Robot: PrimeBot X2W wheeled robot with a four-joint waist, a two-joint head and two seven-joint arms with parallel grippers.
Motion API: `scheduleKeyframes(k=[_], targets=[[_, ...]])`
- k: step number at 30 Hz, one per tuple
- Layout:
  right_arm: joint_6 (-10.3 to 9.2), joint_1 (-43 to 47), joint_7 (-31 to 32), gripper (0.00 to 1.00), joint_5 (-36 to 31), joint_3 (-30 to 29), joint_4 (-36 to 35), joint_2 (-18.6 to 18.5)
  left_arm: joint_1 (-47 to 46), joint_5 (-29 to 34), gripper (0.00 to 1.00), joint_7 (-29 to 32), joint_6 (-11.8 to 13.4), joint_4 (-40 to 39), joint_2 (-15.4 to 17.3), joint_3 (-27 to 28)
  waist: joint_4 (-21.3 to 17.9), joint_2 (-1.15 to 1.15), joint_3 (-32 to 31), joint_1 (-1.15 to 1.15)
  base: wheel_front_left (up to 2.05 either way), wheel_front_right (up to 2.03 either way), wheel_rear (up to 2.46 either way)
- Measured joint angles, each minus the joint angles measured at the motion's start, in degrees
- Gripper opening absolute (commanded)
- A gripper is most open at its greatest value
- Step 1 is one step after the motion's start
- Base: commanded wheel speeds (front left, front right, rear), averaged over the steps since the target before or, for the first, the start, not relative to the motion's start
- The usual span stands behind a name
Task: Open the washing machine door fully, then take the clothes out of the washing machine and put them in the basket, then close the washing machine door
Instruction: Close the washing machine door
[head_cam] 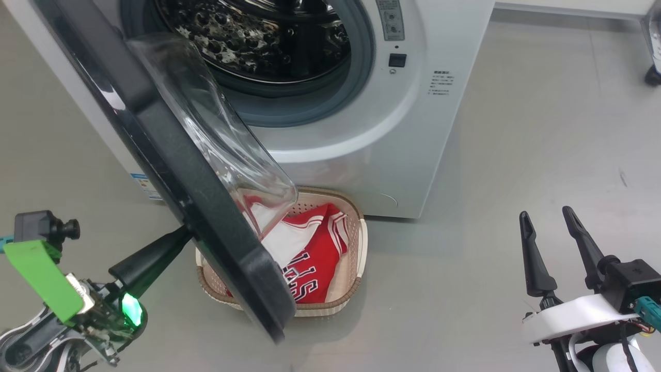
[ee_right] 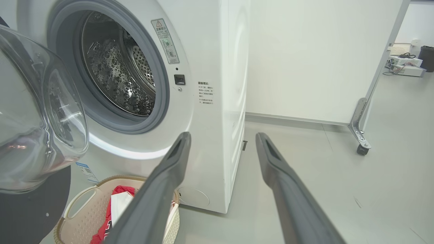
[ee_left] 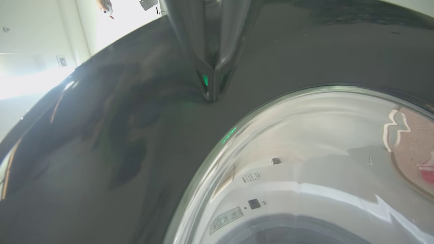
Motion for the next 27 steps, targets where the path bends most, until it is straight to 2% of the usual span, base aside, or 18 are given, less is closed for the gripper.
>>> scheduleKeyframes(k=[17, 27], targets=[[0.02, -2.55, -2.12, 1.00, 0.99, -0.79, 1.10, 0.38, -6.06, 2.54, 0.00, -2.01, 0.52, 0.58, -2.08, -1.04, -9.12, 0.00, 4.77, 0.00, 0.00, 0.00, 0.00], [0.00, -2.60, -3.49, 1.00, 1.47, -2.38, 2.45, 0.34, -8.31, 2.52, 0.00, -3.10, -0.05, 1.81, -4.16, -0.91, -11.53, 0.00, 6.91, 0.00, 0.00, 0.00, 0.00]])
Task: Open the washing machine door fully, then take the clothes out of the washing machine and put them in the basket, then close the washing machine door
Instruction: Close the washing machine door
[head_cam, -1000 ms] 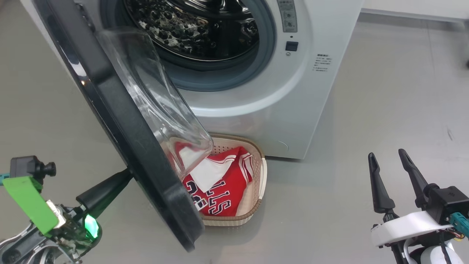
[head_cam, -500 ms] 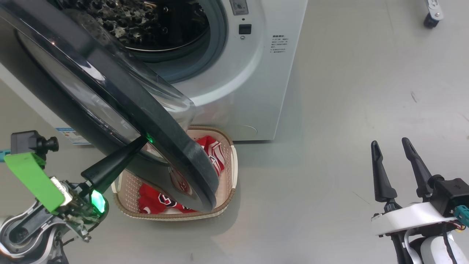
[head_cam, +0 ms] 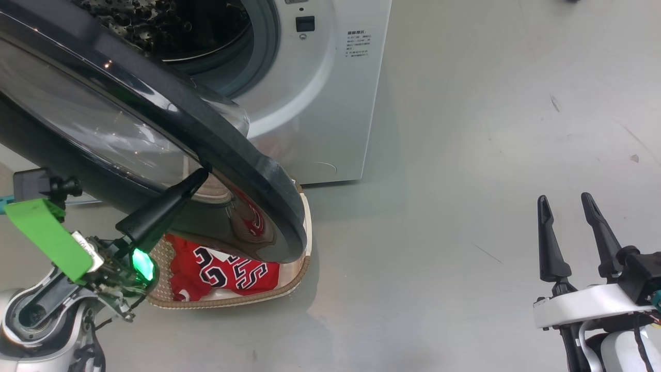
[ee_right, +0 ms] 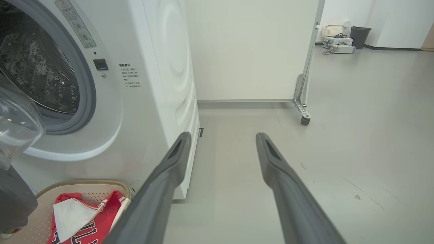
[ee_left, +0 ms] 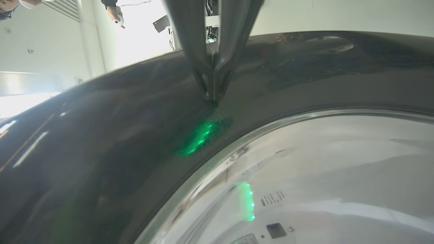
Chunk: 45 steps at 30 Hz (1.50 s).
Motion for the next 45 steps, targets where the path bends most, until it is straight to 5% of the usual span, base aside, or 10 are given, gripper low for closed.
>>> scheduleKeyframes(k=[15, 16, 17, 18, 19, 20, 26, 32, 39, 45], targets=[[-0.01, -0.27, -0.89, 1.00, 0.02, -0.97, 2.22, -0.32, 5.43, -1.25, 0.00, -5.22, -2.19, 1.05, -5.01, 6.37, 1.65, 0.00, -1.46, 0.00, 0.00, 0.00, 0.00], [-0.01, -0.27, -1.02, 1.00, 0.02, -1.00, 2.34, -0.36, 5.81, -1.65, 0.10, -5.69, -2.35, 0.90, -5.70, 7.02, 1.83, 0.00, -1.62, 0.00, 0.00, 0.00, 0.00], [-0.01, -0.27, -1.03, 1.00, 0.02, -1.03, 2.36, -0.38, 6.06, -2.14, 0.33, -6.31, -2.48, 0.71, -6.39, 7.60, 2.02, 0.00, -1.79, 0.00, 0.00, 0.00, 0.00], [-0.01, -0.27, -1.03, 1.00, 0.02, -1.03, 2.46, -0.42, 6.29, -2.58, 0.57, -6.75, -2.48, 0.49, -6.99, 8.09, 2.19, 0.00, -1.98, 0.00, 0.00, 0.00, 0.00], [-0.01, -0.27, -1.03, 1.00, 0.02, -1.03, 2.59, -0.41, 6.63, -2.74, 0.93, -7.00, -2.48, 0.19, -7.49, 8.38, 2.35, 0.00, -2.19, 0.00, 0.00, 0.00, 0.00], [-0.01, -0.27, -1.05, 1.00, 0.02, -1.04, 2.68, -0.41, 6.99, -2.72, 1.00, -7.37, -2.49, 0.05, -8.00, 8.68, 2.52, 0.00, -2.40, 0.00, 0.00, 0.00, 0.00], [-0.08, -0.09, -1.37, 1.00, 0.02, -1.05, 3.16, -0.40, 8.70, -1.80, 1.00, -11.07, -2.49, -1.60, -10.40, 12.06, 3.48, 0.00, -3.91, 0.00, 0.00, 0.00, 0.00], [-0.08, -0.05, -1.53, 1.00, 0.02, -0.96, 3.43, -0.38, 9.73, 6.97, 1.00, -14.95, -2.49, -4.79, -10.00, 14.49, 4.29, 0.00, -5.31, 0.00, 0.00, 0.00, 0.00], [-0.51, 0.46, -1.53, 1.00, 0.02, -1.05, 3.47, -0.42, 13.70, 34.38, 1.00, -22.53, -2.49, -7.81, -2.19, 14.16, 4.96, 0.00, -6.48, 0.00, 0.00, 0.00, 0.00], [-0.52, 0.53, -1.53, 1.00, 0.02, -1.08, 3.58, -0.68, 17.49, 50.88, 1.00, -30.17, -2.52, -8.60, 3.13, 9.29, 5.30, 0.00, -7.28, 0.00, 0.00, 0.00, 0.00]])
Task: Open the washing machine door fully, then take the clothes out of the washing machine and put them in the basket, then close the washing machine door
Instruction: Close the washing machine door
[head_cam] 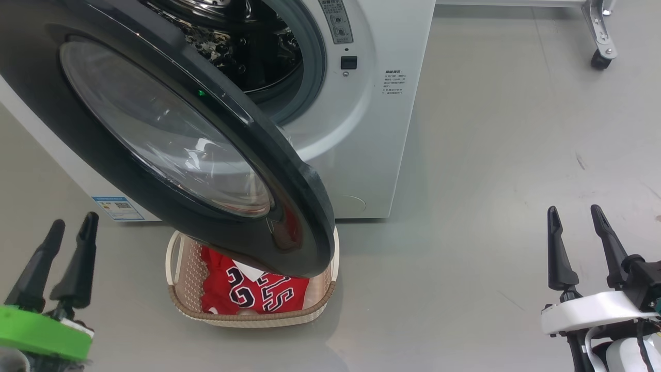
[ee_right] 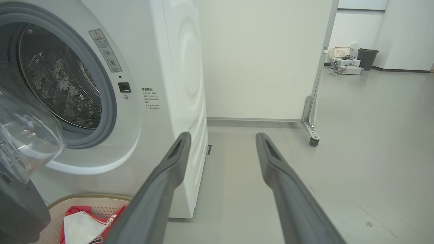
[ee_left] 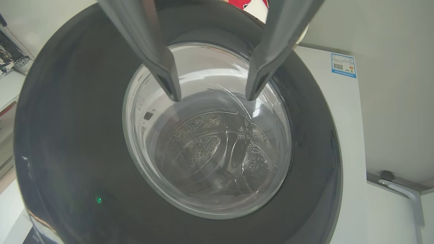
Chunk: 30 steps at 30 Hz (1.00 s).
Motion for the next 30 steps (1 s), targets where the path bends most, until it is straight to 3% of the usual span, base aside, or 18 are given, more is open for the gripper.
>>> scheduleKeyframes(k=[9, 22, 30], targets=[[-0.04, 1.31, 0.00, 1.00, -0.03, 0.19, 0.68, -0.11, 5.02, 22.42, 1.00, -9.01, 0.98, 5.14, -0.64, -6.42, 0.45, 0.00, -1.69, 0.00, 0.00, 0.00, 0.00], [-0.08, 3.68, 0.27, 1.00, -1.01, 1.65, 2.49, -0.51, 6.14, 32.65, 1.00, -16.68, 7.60, 9.02, -5.06, -11.98, 1.22, 0.00, -3.80, 0.00, 0.00, 0.00, 0.00], [-0.59, 5.16, 0.53, 1.00, -1.08, 1.97, 2.85, -0.12, 6.20, 34.63, 1.00, -18.23, 9.17, 10.21, -5.81, -13.51, 0.83, 0.00, -4.61, 0.00, 0.00, 0.00, 0.00]])
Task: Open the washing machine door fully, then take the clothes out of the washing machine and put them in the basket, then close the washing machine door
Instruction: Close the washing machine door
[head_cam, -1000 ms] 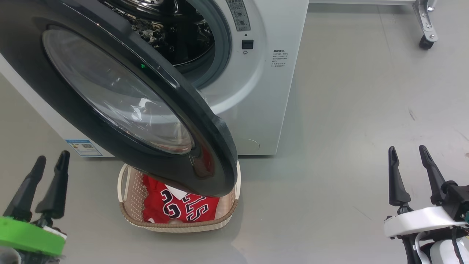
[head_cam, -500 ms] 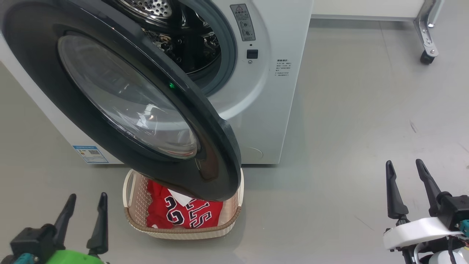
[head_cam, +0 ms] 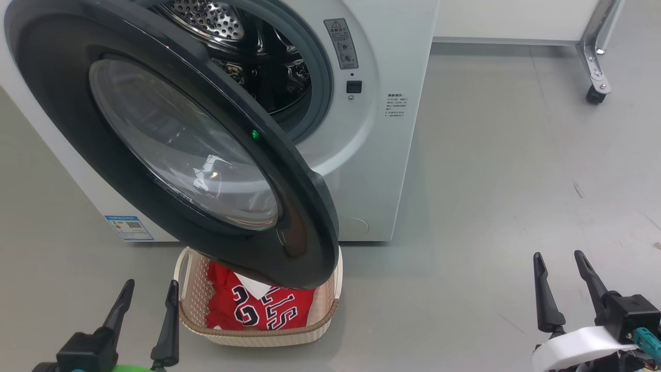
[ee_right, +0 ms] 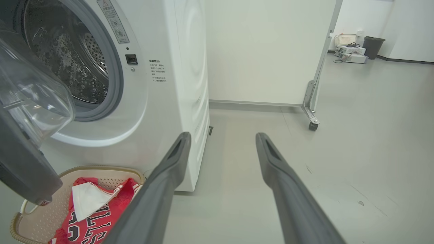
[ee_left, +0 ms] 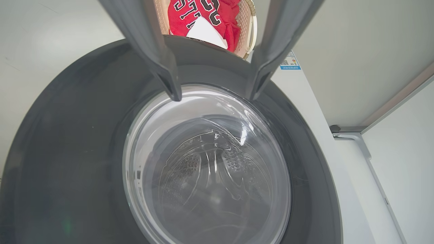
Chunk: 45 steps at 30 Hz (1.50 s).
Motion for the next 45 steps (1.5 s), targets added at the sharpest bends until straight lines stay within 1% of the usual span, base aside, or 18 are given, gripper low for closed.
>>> scheduleKeyframes(k=[1, 6, 17, 18, 19, 31, 37, 41, 45], targets=[[-0.33, 0.32, 0.00, 1.00, -0.01, 0.04, 0.03, 0.19, 0.00, 0.60, 1.00, -0.47, 0.47, 0.24, -0.29, -0.26, -0.10, 0.00, -0.09, 0.00, 0.00, 0.00, 0.00], [-0.35, 0.41, 0.00, 1.00, -0.09, 0.35, 0.02, 0.58, -0.01, 1.19, 1.00, -1.22, 0.98, 0.85, -0.87, -0.56, -0.46, 0.00, -0.22, 0.00, 0.00, 0.00, 0.00], [-0.42, 0.41, 0.00, 1.00, -0.10, 0.47, -0.13, 0.64, -0.12, 2.16, 1.00, -2.38, 1.49, 1.93, -1.55, -1.11, -1.00, 0.00, -0.17, 0.00, 0.00, 0.00, 0.00], [-0.43, 0.41, 0.00, 0.38, -0.09, 0.47, -0.14, 0.64, -0.14, 2.16, 1.00, -2.40, 1.56, 2.02, -1.63, -1.16, -1.01, 0.00, -0.15, 0.00, 0.00, 0.00, 0.00], [-0.46, 0.41, 0.00, 0.00, -0.09, 0.46, -0.15, 0.65, -0.15, 2.16, 1.00, -2.42, 1.56, 2.11, -1.72, -1.21, -1.03, 0.00, -0.12, 0.00, 0.00, 0.00, 0.00], [-0.45, 0.41, 0.25, 0.00, -0.09, 0.47, -0.27, 0.58, -0.44, 2.68, 1.00, -3.16, 2.02, 3.01, -2.59, -1.60, -0.78, 0.00, 0.04, 0.00, 0.00, 0.00, 0.00], [-0.27, 0.24, 0.81, 0.00, -0.08, 0.41, -0.10, -0.40, -1.35, 2.83, 1.00, -3.45, 2.02, 3.64, -3.02, -2.65, 0.15, 0.00, -0.09, 0.00, 0.00, 0.00, 0.00], [0.71, -1.28, 1.33, 0.00, -0.09, 1.29, 0.58, -0.56, -2.02, 3.77, 1.00, -3.45, 2.02, 3.66, -3.02, -3.05, 1.26, 0.00, 0.10, 0.00, 0.00, 0.00, 0.00], [1.92, -4.94, 2.18, 0.00, -0.09, 2.94, 1.77, -0.53, -2.85, 3.77, 1.00, -3.47, 2.01, 3.86, -3.23, -3.48, 2.57, 0.00, 0.44, 0.00, 0.00, 0.00, 0.00]])
